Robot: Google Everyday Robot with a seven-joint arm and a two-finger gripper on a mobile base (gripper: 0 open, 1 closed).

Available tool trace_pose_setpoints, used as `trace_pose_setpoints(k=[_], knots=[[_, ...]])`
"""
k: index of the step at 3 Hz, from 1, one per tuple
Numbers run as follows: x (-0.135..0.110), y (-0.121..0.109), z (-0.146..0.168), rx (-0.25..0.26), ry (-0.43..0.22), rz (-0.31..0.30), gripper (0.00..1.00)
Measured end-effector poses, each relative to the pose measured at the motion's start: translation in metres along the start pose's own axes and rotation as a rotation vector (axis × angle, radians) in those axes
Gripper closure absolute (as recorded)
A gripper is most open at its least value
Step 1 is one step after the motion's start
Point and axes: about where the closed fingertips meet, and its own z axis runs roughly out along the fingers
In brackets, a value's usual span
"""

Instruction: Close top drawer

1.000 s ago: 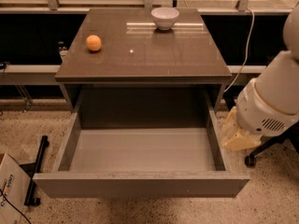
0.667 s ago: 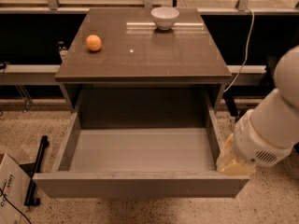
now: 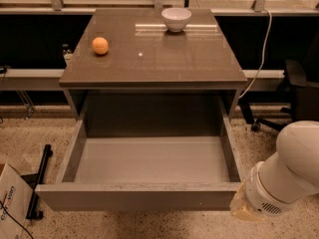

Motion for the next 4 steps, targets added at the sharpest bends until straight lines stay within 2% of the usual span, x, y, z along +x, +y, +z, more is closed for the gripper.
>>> trace_pose_setpoints(k=[1, 2, 3, 4], knots=[[0.000, 0.000, 0.000, 0.002, -0.001, 0.000, 1.00], [-0.010, -0.011, 0.018, 0.043, 0.006, 0.006, 1.00], [-0.017, -0.025, 0.047, 0.050, -0.033, 0.020, 1.00], [-0.021, -0.033, 0.056, 0.056, -0.050, 0.017, 1.00]])
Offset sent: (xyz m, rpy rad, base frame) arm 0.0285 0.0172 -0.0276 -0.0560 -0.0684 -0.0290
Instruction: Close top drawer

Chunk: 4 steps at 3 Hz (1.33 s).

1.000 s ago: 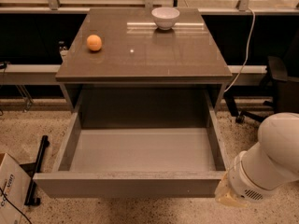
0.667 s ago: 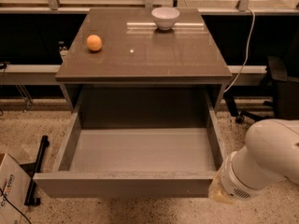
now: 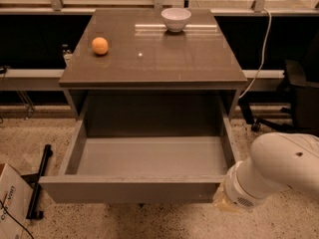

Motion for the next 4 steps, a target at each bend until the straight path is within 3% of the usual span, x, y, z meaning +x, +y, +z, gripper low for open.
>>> trace_pose_setpoints(k=[1, 3, 4], knots=[[-0.012, -0.022, 0.013, 0.011, -0.046, -0.012, 1.00], [-0.011, -0.023, 0.017, 0.024, -0.048, 0.000, 1.00], [-0.029, -0.047, 0.025, 0.096, -0.070, -0.026, 1.00]])
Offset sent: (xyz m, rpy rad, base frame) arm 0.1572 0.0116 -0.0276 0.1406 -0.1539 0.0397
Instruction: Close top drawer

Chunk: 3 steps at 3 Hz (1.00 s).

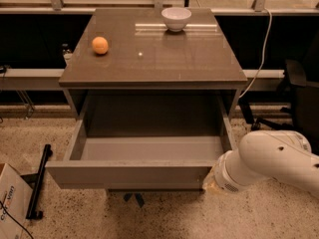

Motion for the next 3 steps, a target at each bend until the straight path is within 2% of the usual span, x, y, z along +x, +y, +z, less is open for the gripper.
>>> trace_pose_setpoints(k=[1, 2, 3], knots=[[-0.009, -0.015, 0.005, 0.037, -0.021, -0.016, 1.00], [-0.026, -0.048, 0.010, 0.078, -0.077, -0.038, 1.00], [-0.026, -0.046, 0.009, 0.078, -0.077, -0.038, 1.00]])
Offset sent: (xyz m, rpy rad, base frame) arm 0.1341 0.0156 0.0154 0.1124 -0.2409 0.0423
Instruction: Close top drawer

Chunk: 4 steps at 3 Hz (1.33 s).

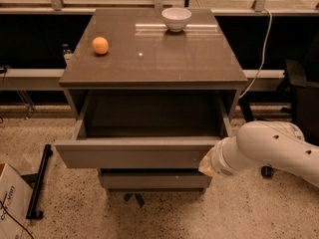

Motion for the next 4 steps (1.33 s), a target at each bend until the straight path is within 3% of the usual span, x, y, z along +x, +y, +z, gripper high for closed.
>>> trace_pose_setpoints(k=[2, 3, 4], knots=[[-0.011, -0.043, 0.008, 0.031, -0.097, 0.015, 1.00], [-0.016, -0.070, 0.011, 0.048, -0.153, 0.025, 0.82], [-0.018, -0.078, 0.012, 0.053, -0.170, 0.030, 0.59]])
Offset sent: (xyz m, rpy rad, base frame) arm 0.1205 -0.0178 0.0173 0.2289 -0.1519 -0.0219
